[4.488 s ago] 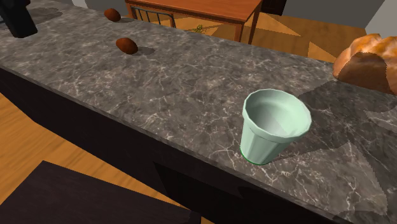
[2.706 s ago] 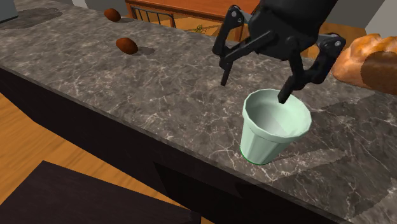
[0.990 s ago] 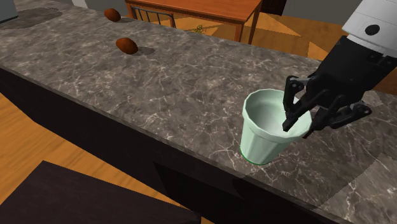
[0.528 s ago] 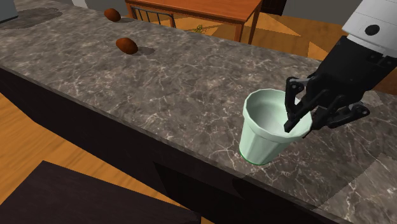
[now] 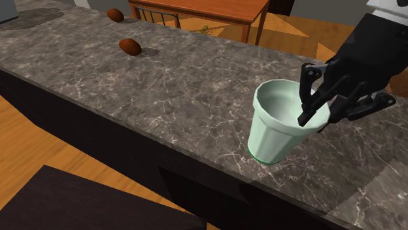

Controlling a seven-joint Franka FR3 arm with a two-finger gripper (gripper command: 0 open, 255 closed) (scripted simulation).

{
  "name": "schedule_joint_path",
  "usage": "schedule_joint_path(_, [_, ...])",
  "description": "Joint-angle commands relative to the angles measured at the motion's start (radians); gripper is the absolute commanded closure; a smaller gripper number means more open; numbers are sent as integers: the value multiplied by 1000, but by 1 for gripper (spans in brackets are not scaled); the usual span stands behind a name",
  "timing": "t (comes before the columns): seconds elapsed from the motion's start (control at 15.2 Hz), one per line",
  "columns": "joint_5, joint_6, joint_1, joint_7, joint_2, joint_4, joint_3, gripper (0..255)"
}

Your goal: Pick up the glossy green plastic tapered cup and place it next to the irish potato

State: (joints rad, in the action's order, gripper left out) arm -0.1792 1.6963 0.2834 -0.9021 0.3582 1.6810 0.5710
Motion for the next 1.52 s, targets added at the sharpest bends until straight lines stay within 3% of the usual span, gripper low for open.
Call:
schedule_joint_path(0.0, [5, -27, 0, 3, -8, -20, 2, 255])
schedule_joint_path(1.45, [19, -315, 22, 16, -27, -294, 15, 255])
